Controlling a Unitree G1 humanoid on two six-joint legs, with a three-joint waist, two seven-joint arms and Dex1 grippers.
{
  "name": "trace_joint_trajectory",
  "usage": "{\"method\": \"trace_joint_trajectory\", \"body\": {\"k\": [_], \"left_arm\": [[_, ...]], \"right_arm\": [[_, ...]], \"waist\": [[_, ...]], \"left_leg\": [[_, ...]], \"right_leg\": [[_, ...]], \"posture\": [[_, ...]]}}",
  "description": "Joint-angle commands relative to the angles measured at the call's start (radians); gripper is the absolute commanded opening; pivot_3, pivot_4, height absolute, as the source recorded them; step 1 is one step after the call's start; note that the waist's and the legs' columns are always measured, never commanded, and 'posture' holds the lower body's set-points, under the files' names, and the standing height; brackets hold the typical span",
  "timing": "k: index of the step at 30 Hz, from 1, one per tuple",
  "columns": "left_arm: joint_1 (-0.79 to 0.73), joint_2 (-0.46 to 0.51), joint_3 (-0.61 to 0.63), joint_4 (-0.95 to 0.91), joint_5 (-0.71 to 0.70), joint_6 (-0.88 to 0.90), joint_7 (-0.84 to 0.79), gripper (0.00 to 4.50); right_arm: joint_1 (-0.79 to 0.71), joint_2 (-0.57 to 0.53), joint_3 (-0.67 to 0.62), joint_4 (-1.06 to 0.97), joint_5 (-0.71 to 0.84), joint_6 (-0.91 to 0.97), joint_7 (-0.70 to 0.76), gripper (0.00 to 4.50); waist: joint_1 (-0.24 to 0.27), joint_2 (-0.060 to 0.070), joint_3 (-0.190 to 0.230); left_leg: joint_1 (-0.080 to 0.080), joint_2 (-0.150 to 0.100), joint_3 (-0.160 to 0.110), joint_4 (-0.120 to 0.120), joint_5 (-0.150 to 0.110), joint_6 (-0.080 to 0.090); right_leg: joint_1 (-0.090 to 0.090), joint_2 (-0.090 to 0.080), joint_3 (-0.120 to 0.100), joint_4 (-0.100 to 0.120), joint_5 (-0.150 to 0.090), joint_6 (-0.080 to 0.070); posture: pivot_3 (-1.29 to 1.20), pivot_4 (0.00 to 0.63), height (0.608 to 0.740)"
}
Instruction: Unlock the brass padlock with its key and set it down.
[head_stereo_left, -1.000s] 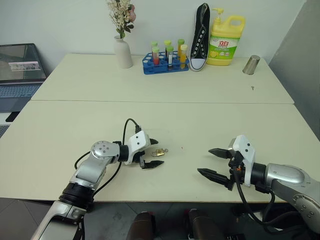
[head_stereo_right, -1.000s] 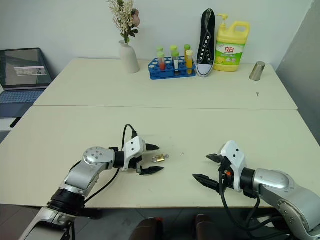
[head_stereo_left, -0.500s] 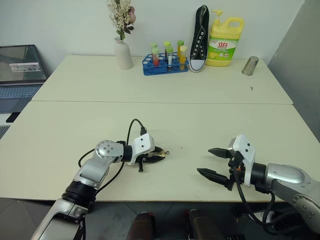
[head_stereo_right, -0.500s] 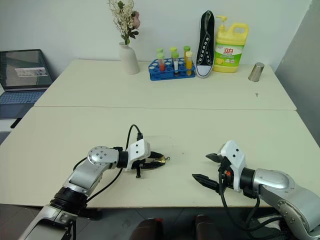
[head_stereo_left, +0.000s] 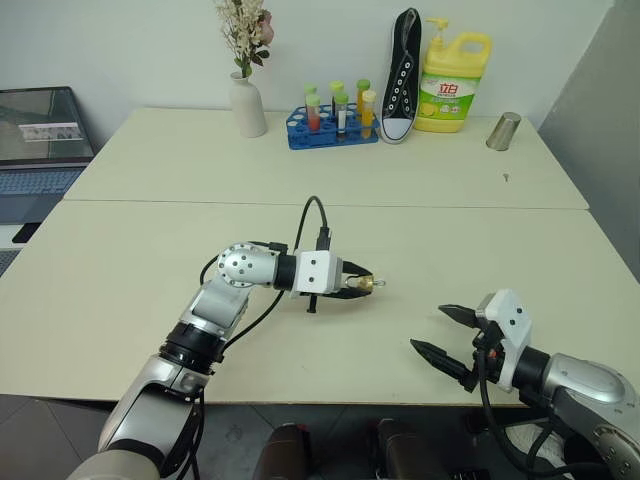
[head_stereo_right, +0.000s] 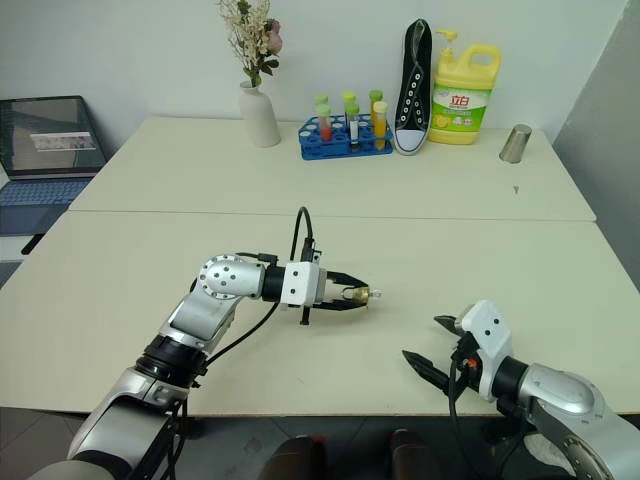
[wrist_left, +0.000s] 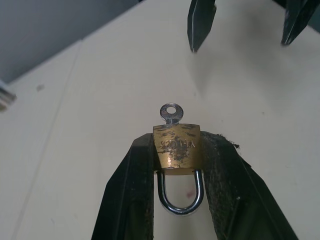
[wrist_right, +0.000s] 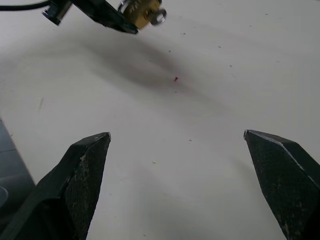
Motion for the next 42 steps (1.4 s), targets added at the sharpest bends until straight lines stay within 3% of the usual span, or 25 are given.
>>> {"method": "trace_joint_trajectory", "body": {"k": [1, 12, 18, 30, 42], "left_arm": [[-0.040, -0.005, 0.008, 0.025, 0.022, -0.187, 0.020, 0.98], [-0.061, 0.007, 0.042, 0.198, 0.316, -0.734, 0.346, 0.98], [-0.034, 0.035, 0.053, 0.194, 0.360, -0.784, 0.481, 0.98], [-0.014, 0.092, 0.004, 0.193, 0.361, -0.832, 0.554, 0.98], [-0.027, 0.106, -0.008, 0.212, 0.383, -0.849, 0.589, 0.98]], "right_arm": [[0.018, 0.013, -0.035, -0.030, -0.013, -0.065, 0.009, 4.50], [-0.098, 0.014, -0.045, -0.010, 0.146, -0.011, 0.057, 4.50], [-0.239, 0.019, -0.009, 0.098, 0.209, 0.037, 0.093, 4.50], [-0.455, 0.025, 0.032, 0.263, 0.381, 0.166, 0.201, 4.50], [-0.553, 0.073, 0.103, 0.321, 0.367, 0.198, 0.191, 4.50]], "waist": [[-0.002, 0.000, 0.000], [-0.004, 0.000, 0.000], [-0.005, 0.000, 0.000], [-0.011, 0.000, 0.000], [-0.012, 0.000, 0.000]], "left_leg": [[0.000, 0.000, -0.001, 0.000, 0.000, 0.000], [0.000, 0.000, -0.001, 0.000, 0.000, 0.000], [0.000, 0.001, -0.001, 0.000, 0.000, 0.000], [0.000, 0.001, -0.001, 0.000, 0.000, 0.000], [0.000, 0.001, -0.001, 0.000, 0.000, 0.000]], "right_leg": [[0.000, 0.000, 0.000, 0.000, 0.000, 0.000], [0.000, 0.000, 0.001, 0.000, 0.000, 0.000], [0.001, -0.001, 0.000, 0.000, 0.000, 0.000], [0.001, -0.001, 0.000, 0.001, 0.001, -0.001], [0.000, -0.001, -0.001, 0.001, 0.001, -0.001]], "posture": [[0.00, 0.150, 0.740], [0.00, 0.150, 0.740], [0.00, 0.150, 0.740], [0.00, 0.150, 0.740], [0.00, 0.150, 0.740]]}}
